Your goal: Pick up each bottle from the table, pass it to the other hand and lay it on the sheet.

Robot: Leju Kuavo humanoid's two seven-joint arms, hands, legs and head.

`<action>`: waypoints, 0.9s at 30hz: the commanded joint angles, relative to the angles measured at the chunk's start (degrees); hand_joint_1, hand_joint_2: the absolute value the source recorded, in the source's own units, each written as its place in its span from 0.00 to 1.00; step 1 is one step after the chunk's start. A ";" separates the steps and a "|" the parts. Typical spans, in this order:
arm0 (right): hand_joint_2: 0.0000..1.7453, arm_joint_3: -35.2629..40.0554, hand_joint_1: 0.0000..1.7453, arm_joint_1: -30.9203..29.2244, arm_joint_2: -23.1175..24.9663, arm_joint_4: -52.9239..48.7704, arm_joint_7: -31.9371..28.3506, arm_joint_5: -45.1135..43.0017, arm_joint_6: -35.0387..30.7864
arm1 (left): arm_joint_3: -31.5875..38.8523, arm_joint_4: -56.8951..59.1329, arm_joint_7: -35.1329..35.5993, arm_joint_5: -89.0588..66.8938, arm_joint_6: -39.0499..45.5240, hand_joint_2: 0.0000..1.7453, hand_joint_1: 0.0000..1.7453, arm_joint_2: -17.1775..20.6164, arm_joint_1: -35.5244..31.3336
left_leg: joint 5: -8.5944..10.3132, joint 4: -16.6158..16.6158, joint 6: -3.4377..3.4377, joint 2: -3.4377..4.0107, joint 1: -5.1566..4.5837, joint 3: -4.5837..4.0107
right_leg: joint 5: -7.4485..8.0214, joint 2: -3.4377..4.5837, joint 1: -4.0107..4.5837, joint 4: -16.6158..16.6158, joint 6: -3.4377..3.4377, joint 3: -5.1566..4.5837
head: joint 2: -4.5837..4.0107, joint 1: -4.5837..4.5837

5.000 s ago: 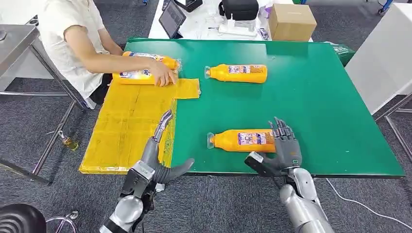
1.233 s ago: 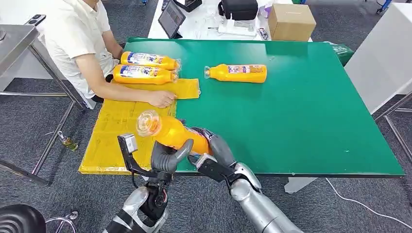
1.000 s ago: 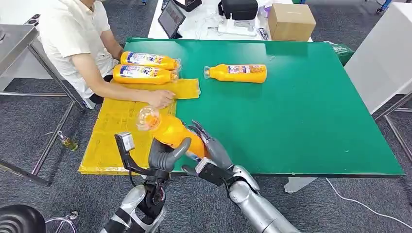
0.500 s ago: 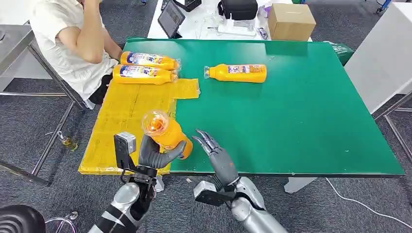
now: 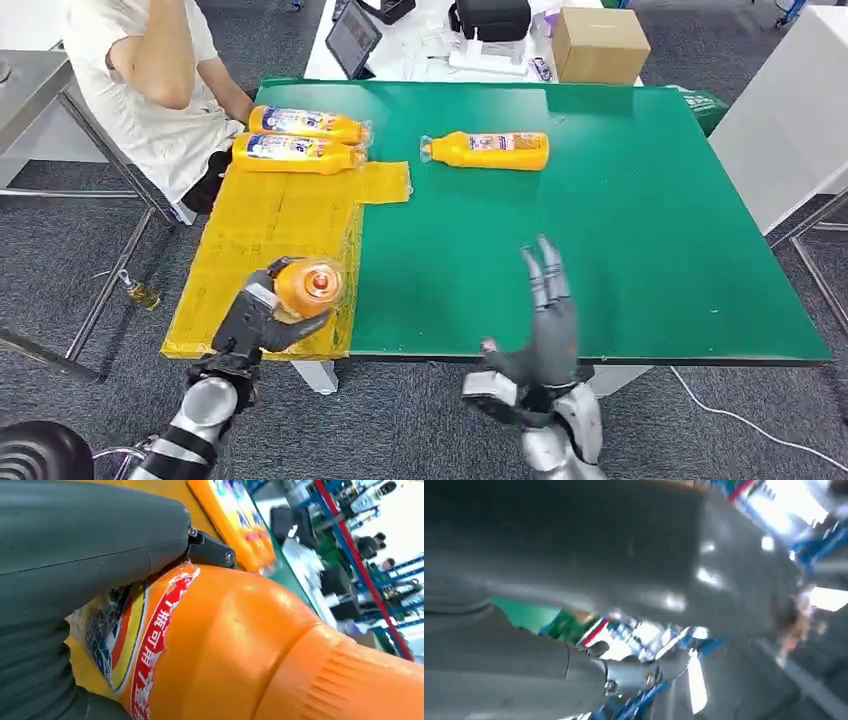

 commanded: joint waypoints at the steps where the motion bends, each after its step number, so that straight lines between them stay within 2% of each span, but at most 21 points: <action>1: 0.00 -4.20 0.00 3.49 4.61 -6.28 -0.29 -3.48 0.22 | 1.97 9.30 10.48 -22.89 2.66 1.00 1.00 6.09 -7.69 | -0.05 -0.02 0.07 -0.02 0.00 0.19 | -0.08 -0.11 0.04 0.03 -0.17 0.19 | 0.00 0.00; 5: 0.00 0.05 0.00 2.94 6.29 -2.12 -0.29 -6.61 0.22 | 0.58 23.80 13.26 -36.07 1.39 1.00 1.00 4.72 -15.71 | 0.01 -0.08 0.04 -0.08 0.02 0.26 | -0.05 -0.17 0.07 -0.02 -0.21 0.24 | 0.00 -0.02; 8: 0.00 0.05 0.00 2.94 6.29 -2.12 -0.29 -6.61 0.22 | 0.58 23.80 13.26 -36.07 1.39 1.00 1.00 4.72 -15.71 | 0.06 -0.10 0.02 -0.10 0.02 0.25 | -0.03 -0.18 0.06 -0.06 -0.16 0.24 | 0.00 0.00; 9: 0.00 0.27 0.00 2.60 5.68 -0.35 -0.29 -7.16 0.22 | -2.07 26.99 15.00 -39.59 -0.35 1.00 1.00 4.56 -17.60 | 0.02 -0.09 0.05 -0.03 0.07 0.32 | -0.04 -0.14 0.13 -0.08 -0.20 0.32 | 0.00 0.00; 10: 0.00 0.75 0.00 2.10 5.28 1.38 -0.29 -8.42 0.22 | -3.36 30.16 15.94 -41.16 -3.00 1.00 1.00 3.95 -19.69 | 0.07 -0.07 0.01 -0.09 0.07 0.18 | -0.01 -0.15 0.10 -0.06 -0.10 0.23 | 0.00 -0.02; 13: 0.00 2.43 0.00 0.72 4.02 5.32 -0.29 -10.74 0.22 | -4.66 39.18 16.05 -42.96 -4.68 1.00 1.00 1.51 -25.00 | 0.00 -0.14 0.13 -0.16 0.08 0.49 | -0.08 -0.29 0.14 -0.19 -0.19 0.57 | 0.00 0.02; 14: 0.00 2.89 0.00 0.39 3.93 6.28 -0.29 -11.24 0.22 | -5.20 40.94 16.26 -43.65 -4.76 1.00 1.00 0.89 -26.10 | 0.09 -0.07 0.03 -0.20 0.08 0.21 | -0.02 -0.28 0.11 -0.09 -0.10 0.32 | 0.00 0.02; 18: 0.00 4.86 0.00 -0.91 3.76 9.21 -0.29 -12.98 0.22 | -4.96 45.17 15.35 -42.29 -6.59 1.00 1.00 -2.35 -28.51 | 0.09 -0.06 0.00 -0.09 0.05 0.17 | 0.03 -0.13 0.08 -0.06 -0.09 0.23 | 0.00 0.00; 20: 0.00 4.86 0.00 -0.91 3.76 9.21 -0.29 -12.98 0.22 | -4.96 45.17 15.35 -42.29 -6.59 1.00 1.00 -2.35 -28.51 | 0.09 -0.05 0.01 -0.11 0.05 0.16 | 0.03 -0.14 0.08 -0.06 -0.08 0.21 | 0.00 0.00; 21: 0.00 5.33 0.00 -1.31 3.82 9.87 -0.29 -13.38 0.22 | -4.77 45.83 14.82 -41.61 -7.16 1.00 0.84 -3.03 -28.77 | 0.06 -0.10 0.06 -0.11 0.05 0.32 | 0.00 -0.18 0.10 -0.11 -0.15 0.38 | 0.00 -0.02; 22: 0.00 5.80 0.00 -1.64 3.62 10.45 -0.29 -13.69 0.22 | -4.69 46.63 13.59 -40.78 -8.25 1.00 0.22 -3.37 -29.10 | 0.05 -0.10 0.08 -0.12 0.03 0.38 | -0.03 -0.21 0.10 -0.11 -0.16 0.45 | 0.00 0.00; 24: 0.00 6.38 0.00 -1.95 3.56 11.10 -0.29 -14.34 0.22 | -4.70 47.14 11.79 -39.75 -9.11 1.00 0.02 -3.84 -29.38 | 0.04 -0.09 0.09 -0.06 0.05 0.37 | -0.01 -0.16 0.11 -0.13 -0.14 0.46 | 0.00 0.00; 27: 0.00 6.63 0.00 -2.32 3.50 12.26 -0.29 -14.68 0.22 | -5.20 47.03 9.60 -38.48 -9.79 1.00 0.00 -4.62 -29.55 | 0.05 -0.05 0.04 -0.03 0.04 0.25 | 0.02 -0.09 0.08 -0.08 -0.08 0.32 | 0.00 0.00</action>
